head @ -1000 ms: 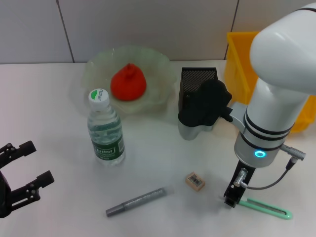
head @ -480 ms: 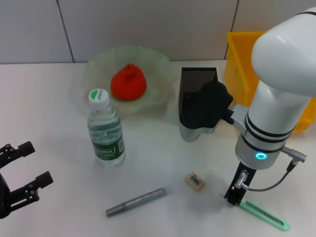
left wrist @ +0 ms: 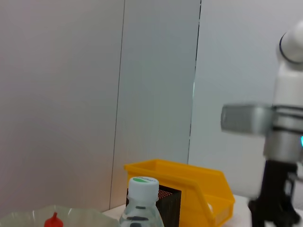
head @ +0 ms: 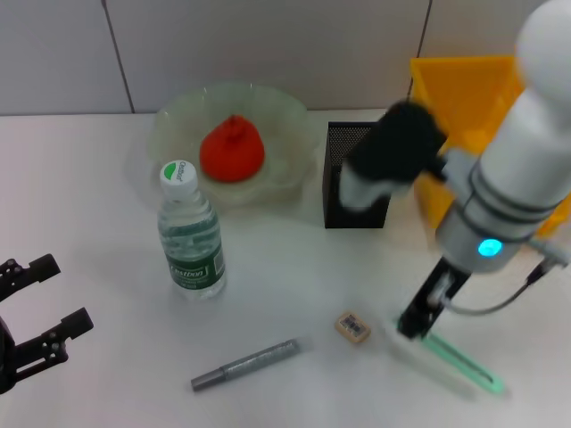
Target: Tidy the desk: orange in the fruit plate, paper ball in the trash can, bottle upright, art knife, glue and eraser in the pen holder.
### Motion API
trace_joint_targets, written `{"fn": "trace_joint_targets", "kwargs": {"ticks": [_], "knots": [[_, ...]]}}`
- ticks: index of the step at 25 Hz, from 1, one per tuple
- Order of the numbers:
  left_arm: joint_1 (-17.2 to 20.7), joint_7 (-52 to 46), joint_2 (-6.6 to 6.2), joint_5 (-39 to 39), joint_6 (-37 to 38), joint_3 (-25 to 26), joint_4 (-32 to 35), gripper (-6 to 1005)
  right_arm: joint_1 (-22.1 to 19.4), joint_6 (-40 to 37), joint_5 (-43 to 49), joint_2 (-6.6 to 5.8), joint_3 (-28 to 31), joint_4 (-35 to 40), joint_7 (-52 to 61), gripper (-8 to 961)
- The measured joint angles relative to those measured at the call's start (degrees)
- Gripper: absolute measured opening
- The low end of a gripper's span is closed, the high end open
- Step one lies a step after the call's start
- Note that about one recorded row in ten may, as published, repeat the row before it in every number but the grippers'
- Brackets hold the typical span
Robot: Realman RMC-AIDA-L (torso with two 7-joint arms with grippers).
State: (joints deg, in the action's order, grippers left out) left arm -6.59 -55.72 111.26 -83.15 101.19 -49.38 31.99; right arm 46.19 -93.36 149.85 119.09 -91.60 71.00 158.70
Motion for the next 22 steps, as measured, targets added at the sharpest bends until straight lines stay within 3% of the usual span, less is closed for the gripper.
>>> {"fn": "trace_joint_targets", "kwargs": {"ticks": [1, 5, 8, 14, 18, 22], "knots": [[0.0, 0.0, 0.00, 0.0, 0.0, 0.0, 0.0, 805, 0.0, 0.0, 0.0, 0.00, 0.0, 0.0, 0.0, 168], [-0.1, 0.0, 0.09, 0.0, 0.1, 0.0, 0.0, 805, -3.0, -1.8, 1.2, -0.15, 10.9, 14.2, -2.3, 169], [-0.5, 0.0, 0.31, 0.0, 0.2, 0.0, 0.0, 805, -3.8, 1.3, 0.8, -0.11, 15.4, 18.5, -4.1, 171], [-0.7, 0.0, 0.52, 0.0, 0.2, 0.0, 0.0, 805, -5.0, 12.5, 0.2, -0.02, 16.8, 18.7, -7.0, 186], [-0.7, 0.0, 0.56, 0.0, 0.2, 0.0, 0.0, 805, -6.0, 24.5, -4.4, 0.12, 16.5, 14.8, -11.2, 197], [-0.7, -0.1, 0.55, 0.0, 0.2, 0.0, 0.0, 805, -6.0, 29.6, -8.4, 0.01, 17.0, 11.4, -14.3, 206]]}}
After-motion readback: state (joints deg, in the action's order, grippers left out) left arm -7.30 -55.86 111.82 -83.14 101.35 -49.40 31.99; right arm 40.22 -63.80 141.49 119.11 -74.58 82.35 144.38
